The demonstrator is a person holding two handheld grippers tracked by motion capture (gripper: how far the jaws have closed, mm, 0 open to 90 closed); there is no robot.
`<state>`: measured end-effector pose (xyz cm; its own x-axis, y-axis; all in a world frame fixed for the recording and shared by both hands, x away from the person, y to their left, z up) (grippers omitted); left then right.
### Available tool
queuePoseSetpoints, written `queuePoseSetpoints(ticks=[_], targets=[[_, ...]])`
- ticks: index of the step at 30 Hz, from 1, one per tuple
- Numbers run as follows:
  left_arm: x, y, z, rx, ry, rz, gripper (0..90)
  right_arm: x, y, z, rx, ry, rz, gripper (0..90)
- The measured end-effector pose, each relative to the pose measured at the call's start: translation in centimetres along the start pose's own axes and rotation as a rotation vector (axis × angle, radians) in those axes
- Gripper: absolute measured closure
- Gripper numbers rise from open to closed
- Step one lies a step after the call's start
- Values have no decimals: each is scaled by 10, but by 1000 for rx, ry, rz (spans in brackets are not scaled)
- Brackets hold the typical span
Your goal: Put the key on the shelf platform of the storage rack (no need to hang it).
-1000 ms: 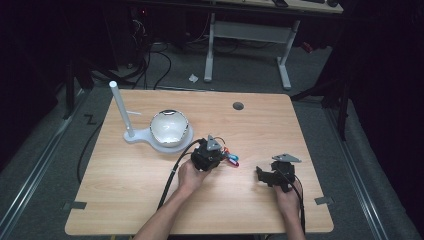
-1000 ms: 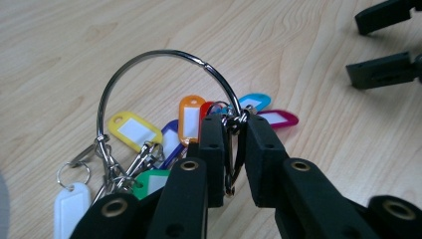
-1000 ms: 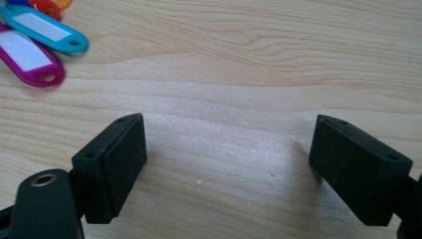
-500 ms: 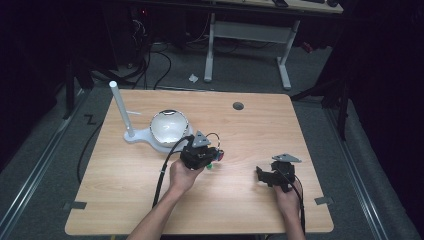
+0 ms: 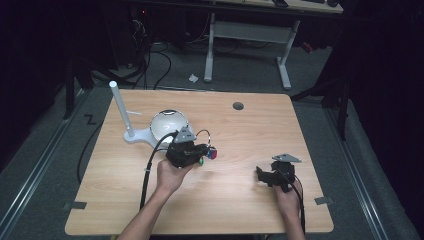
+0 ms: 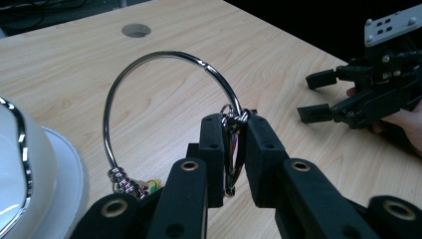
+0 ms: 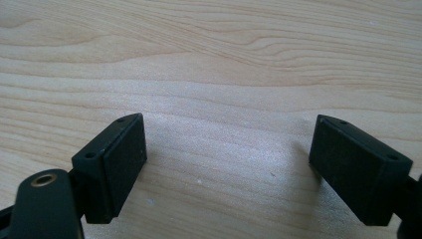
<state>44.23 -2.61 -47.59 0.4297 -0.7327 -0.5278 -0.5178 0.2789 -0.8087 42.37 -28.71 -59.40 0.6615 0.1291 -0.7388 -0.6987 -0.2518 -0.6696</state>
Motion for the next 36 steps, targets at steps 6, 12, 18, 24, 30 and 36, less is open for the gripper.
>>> queuePoseSetpoints(ticks=[6,12,18,24,30,36], targets=[[-12,-1,4,-21,5,-1,793,0,0,0,0,0,0,151],[-24,-6,7,-45,6,-7,791,0,0,0,0,0,0,150],[-37,-13,10,-40,-6,-15,792,0,0,0,0,0,0,151],[-52,-23,12,-39,-14,-36,792,0,0,0,0,0,0,150],[-64,-29,17,-36,-26,-39,792,0,0,0,0,-1,0,150],[-74,-39,18,-26,-30,-44,792,0,0,0,0,0,0,150]])
Point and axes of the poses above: each handheld gripper's, and its own axes: x roughly forward along the jaws, y roughly out of its underside, z roughly to its left, the point moved 10 cm from there along x, roughly forward along the jaws, and after that the axes turned 5 degrees about -x, right-handed, at the moved point
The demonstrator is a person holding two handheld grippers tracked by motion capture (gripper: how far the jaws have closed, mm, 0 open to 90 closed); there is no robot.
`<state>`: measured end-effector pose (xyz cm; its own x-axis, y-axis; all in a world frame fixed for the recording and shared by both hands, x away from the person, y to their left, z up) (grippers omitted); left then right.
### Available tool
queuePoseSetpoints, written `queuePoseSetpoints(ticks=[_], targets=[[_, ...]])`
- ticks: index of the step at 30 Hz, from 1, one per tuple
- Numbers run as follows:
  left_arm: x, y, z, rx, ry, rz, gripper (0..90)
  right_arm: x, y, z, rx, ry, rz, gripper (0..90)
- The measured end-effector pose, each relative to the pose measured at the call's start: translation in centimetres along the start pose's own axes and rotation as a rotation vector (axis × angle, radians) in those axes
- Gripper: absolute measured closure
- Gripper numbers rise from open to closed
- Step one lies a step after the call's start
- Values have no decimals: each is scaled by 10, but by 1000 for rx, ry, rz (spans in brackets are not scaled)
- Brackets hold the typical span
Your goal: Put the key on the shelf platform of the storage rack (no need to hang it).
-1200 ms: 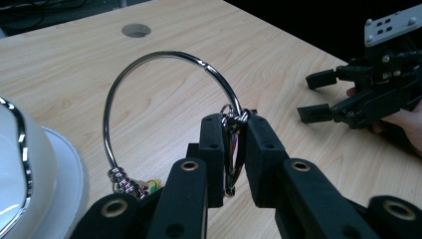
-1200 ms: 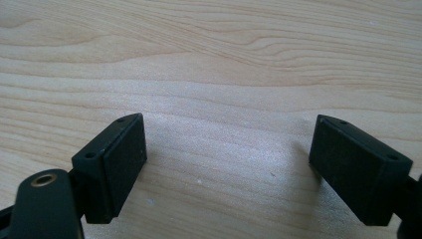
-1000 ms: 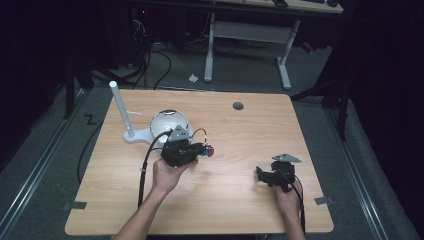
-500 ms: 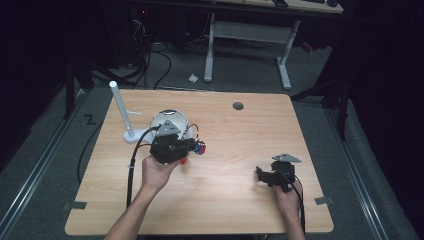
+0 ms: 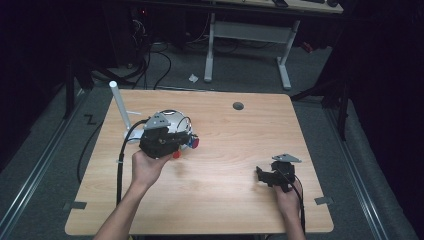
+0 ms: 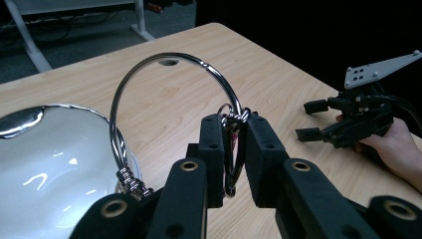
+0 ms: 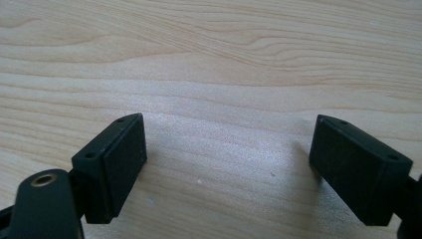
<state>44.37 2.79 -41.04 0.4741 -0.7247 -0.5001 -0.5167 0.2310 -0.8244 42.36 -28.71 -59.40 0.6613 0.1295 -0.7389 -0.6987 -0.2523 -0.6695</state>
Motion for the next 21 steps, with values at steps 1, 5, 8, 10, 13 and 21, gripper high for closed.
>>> queuePoseSetpoints(ticks=[1,5,8,10,13,21], targets=[[-1,-2,0,1,-2,-1,792,0,0,0,0,0,0,150],[-6,-10,2,5,-6,-3,792,0,0,0,0,0,0,150],[-10,-17,3,7,-8,-16,792,0,0,0,-1,0,0,150],[-11,-20,4,10,-9,-18,792,0,0,0,-1,0,0,150],[-13,-24,5,16,-13,-18,792,0,0,0,0,0,0,150],[-14,-35,15,17,-30,-21,793,0,0,0,-1,-1,0,150]])
Point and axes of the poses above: each handheld gripper's, and its own axes: x roughly forward along the jaws, y roughly out of its underside, z roughly to its left, the point moved 10 cm from there along x, roughly forward along the jaws, and after that the axes turned 5 degrees about -x, right-handed, at the moved point
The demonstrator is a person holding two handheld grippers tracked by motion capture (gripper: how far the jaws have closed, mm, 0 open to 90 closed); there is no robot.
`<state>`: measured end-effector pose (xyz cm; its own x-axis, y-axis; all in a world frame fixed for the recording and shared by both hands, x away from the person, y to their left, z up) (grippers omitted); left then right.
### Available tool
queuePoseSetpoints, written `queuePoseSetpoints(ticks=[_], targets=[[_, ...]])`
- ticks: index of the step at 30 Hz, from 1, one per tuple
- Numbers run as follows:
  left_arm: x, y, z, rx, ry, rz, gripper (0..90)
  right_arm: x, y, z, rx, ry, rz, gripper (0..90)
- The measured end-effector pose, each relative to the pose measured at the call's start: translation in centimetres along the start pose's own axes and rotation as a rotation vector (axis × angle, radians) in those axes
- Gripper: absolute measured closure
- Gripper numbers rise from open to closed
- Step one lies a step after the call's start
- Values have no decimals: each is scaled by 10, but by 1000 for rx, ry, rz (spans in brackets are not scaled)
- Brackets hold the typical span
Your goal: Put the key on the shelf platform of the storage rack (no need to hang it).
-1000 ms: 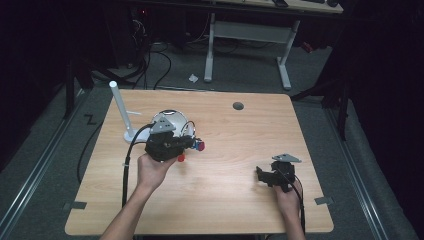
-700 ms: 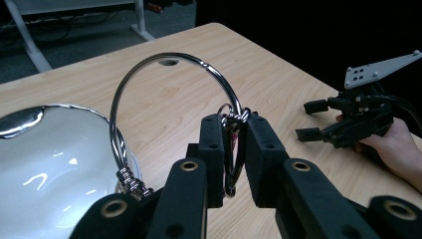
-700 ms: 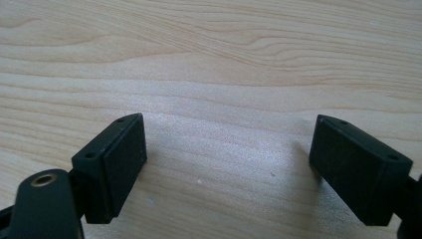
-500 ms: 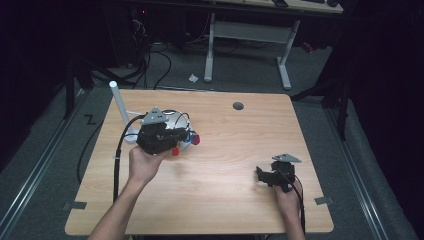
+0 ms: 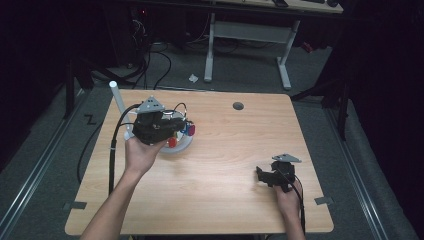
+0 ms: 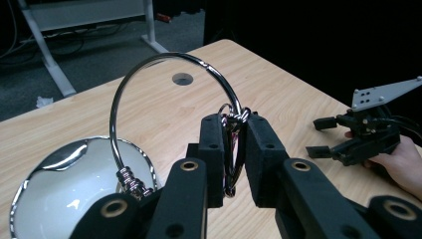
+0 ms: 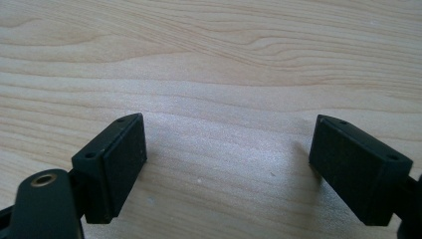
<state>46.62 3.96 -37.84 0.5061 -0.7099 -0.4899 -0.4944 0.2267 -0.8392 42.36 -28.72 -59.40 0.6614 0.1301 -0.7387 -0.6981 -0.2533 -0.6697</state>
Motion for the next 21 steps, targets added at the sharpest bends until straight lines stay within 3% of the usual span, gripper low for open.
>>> queuePoseSetpoints(ticks=[6,21], targets=[[4,-3,13,7,-41,9,792,0,0,0,0,-1,0,150],[19,5,42,-29,-97,20,792,0,0,0,1,-1,0,150]])
Point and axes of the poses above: each handheld gripper's, and its own axes: x roughly forward along the jaws, y roughly out of its underside, z roughly to its left, the point moved 10 cm from there along x, roughly forward along the jaws, and after that the axes turned 5 degrees about -x, right-handed, at the moved point
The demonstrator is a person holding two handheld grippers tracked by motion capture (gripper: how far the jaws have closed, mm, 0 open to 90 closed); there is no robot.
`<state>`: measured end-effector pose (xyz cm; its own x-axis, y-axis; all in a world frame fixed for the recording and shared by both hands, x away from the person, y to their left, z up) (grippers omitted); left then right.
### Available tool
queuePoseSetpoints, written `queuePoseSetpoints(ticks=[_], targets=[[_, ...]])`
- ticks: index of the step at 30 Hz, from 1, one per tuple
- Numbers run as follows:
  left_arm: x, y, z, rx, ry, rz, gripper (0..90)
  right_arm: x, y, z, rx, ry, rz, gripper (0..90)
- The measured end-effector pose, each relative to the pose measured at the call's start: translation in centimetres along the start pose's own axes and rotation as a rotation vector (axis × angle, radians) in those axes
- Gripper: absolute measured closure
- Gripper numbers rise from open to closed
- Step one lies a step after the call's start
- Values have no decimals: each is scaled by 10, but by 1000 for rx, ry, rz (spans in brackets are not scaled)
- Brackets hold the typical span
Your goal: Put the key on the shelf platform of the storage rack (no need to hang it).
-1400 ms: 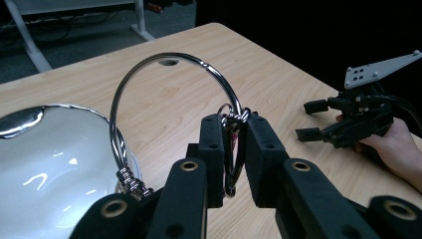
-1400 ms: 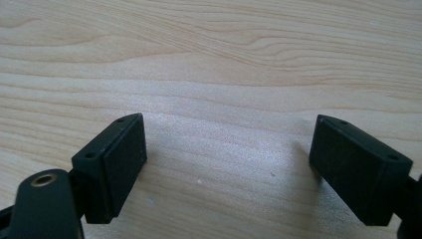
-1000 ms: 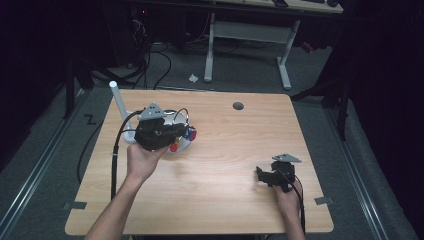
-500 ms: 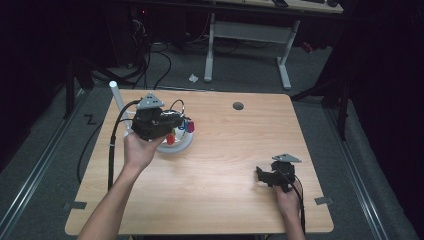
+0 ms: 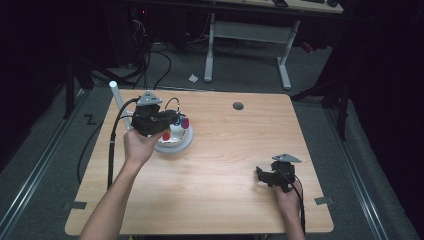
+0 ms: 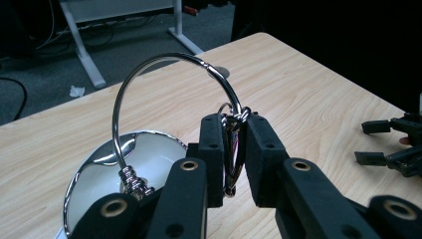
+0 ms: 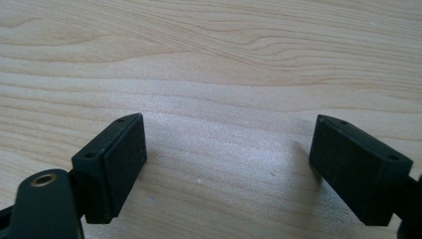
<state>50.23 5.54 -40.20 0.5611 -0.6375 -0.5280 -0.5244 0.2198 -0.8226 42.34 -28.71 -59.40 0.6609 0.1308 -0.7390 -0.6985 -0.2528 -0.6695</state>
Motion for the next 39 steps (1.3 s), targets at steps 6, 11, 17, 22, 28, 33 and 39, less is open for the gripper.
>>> queuePoseSetpoints(ticks=[6,11,17,22,28,33,39], targets=[[7,5,9,-11,-26,14,791,0,0,0,0,0,0,150],[11,9,12,-11,-37,16,791,0,0,0,1,-1,0,150],[15,15,19,-21,-60,19,791,0,0,0,0,0,0,150],[20,21,22,-7,-79,34,791,0,0,0,0,0,0,150],[25,30,26,-22,-84,39,791,0,0,0,0,0,0,150],[27,38,31,-18,-105,50,791,0,0,0,0,0,0,150],[32,46,33,-16,-119,58,791,0,0,0,0,0,0,150]])
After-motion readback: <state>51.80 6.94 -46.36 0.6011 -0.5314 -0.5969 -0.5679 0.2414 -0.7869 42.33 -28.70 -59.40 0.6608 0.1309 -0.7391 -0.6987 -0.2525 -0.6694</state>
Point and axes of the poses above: each handheld gripper's, and its own axes: x roughly forward along the jaws, y roughly out of its underside, z roughly to its left, the point moved 10 cm from there along x, roughly forward along the jaws, and after that the axes turned 5 degrees about -x, right-handed, at the moved point
